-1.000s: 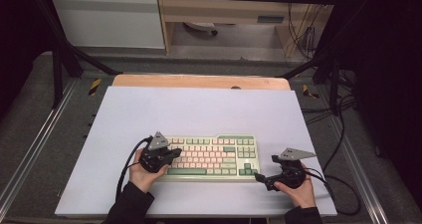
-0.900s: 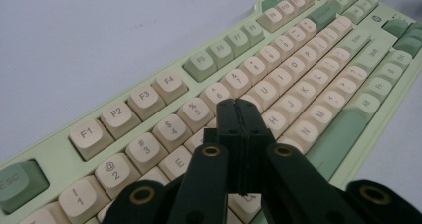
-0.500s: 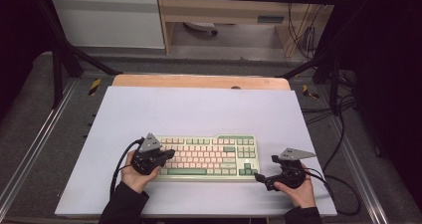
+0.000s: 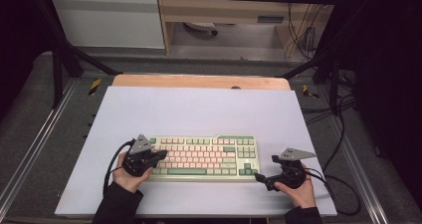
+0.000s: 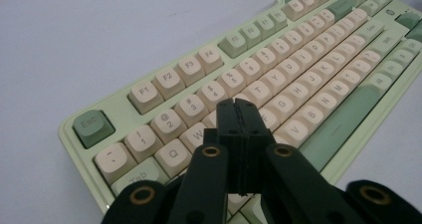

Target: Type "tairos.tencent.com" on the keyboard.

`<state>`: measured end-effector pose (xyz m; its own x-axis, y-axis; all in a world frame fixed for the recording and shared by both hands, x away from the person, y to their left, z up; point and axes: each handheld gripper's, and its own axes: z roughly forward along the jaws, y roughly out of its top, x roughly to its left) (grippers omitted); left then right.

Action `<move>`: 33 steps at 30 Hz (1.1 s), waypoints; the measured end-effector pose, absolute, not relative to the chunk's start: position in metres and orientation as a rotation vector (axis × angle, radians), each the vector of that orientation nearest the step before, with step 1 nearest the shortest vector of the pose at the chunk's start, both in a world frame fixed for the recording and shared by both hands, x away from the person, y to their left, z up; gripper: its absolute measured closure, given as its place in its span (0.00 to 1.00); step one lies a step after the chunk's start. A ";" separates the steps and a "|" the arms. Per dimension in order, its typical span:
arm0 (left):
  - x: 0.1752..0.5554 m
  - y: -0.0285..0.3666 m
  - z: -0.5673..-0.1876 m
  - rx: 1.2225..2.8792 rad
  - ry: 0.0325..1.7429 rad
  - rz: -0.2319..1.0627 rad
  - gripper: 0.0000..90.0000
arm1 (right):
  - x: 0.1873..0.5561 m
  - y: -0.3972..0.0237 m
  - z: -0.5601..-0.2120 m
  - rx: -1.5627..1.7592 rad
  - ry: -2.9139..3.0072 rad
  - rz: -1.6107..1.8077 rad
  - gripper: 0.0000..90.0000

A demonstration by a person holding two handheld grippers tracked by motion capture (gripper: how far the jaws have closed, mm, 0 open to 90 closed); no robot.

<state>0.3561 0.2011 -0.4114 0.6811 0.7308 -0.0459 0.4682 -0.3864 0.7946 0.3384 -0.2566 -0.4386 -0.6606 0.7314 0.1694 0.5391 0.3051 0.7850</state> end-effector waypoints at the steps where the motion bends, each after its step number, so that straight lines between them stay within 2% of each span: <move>1: 0.356 0.202 -0.412 2.055 0.924 0.399 1.00 | 0.338 -0.257 -0.439 1.167 2.353 1.280 0.00; 18: 0.359 0.214 -0.428 2.078 0.982 0.390 1.00 | 0.338 -0.256 -0.438 1.166 2.352 1.284 0.00; 33: 0.358 0.212 -0.428 2.075 0.961 0.400 1.00 | 0.338 -0.257 -0.438 1.167 2.350 1.285 0.00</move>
